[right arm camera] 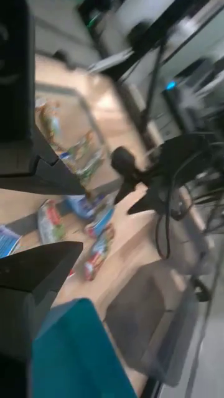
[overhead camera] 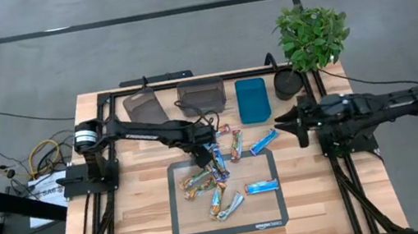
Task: Pick and place Granola Bars by type
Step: Put the red granola bar into the left black bin
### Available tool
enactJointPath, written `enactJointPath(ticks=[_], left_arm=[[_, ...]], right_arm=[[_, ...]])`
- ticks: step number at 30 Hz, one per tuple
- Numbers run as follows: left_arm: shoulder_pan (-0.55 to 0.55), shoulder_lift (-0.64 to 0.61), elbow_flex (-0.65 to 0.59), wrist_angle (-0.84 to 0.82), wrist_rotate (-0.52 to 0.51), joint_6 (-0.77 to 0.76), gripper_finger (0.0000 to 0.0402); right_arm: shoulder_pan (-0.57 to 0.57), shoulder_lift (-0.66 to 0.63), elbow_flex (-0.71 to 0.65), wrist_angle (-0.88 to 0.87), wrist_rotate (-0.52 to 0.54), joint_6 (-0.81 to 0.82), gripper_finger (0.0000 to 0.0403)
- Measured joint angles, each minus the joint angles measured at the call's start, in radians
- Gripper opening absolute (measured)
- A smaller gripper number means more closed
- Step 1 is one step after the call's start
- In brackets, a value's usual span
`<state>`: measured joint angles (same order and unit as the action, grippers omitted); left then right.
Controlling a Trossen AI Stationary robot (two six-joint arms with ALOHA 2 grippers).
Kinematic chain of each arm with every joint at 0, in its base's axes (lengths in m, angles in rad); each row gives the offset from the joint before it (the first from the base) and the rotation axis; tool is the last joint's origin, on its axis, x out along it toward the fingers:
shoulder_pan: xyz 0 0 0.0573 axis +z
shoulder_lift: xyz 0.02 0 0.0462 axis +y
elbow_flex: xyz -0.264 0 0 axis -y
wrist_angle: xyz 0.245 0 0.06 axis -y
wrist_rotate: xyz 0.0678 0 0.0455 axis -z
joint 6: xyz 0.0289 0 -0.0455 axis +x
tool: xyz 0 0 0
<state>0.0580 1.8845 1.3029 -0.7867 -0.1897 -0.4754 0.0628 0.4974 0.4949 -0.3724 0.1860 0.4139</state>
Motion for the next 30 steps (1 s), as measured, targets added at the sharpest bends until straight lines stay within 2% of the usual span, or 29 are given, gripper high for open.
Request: enactJointPath(ticks=[4, 11, 15, 20, 25, 30], left_arm=[[0.005, 0.040, -0.014, 0.040, 0.099, 0.051, 0.0178], [0.010, 0.067, -0.041, 0.071, 0.073, 0.055, 0.0178], [0.011, 0.067, -0.042, 0.071, 0.062, 0.056, 0.0171], [0.011, 0.067, -0.042, 0.082, 0.069, 0.055, 0.0120], [0.012, 0.065, -0.042, 0.080, 0.069, 0.044, 0.0057], [0.014, -0.009, -0.043, 0.023, -0.017, -0.036, 0.0028]], right_arm=[[0.000, 0.114, 0.059, -0.025, 0.000, -0.006, 0.0122], [0.000, 0.239, 0.081, -0.028, -0.010, -0.006, 0.0122], [0.000, 0.260, 0.081, -0.005, -0.074, -0.011, 0.0122], [0.000, 0.262, 0.081, 0.052, -0.164, -0.114, 0.0122], [0.000, 0.261, 0.081, 0.082, -0.162, -0.135, 0.0122], [0.000, 0.261, 0.081, 0.089, -0.161, -0.135, 0.0122]])
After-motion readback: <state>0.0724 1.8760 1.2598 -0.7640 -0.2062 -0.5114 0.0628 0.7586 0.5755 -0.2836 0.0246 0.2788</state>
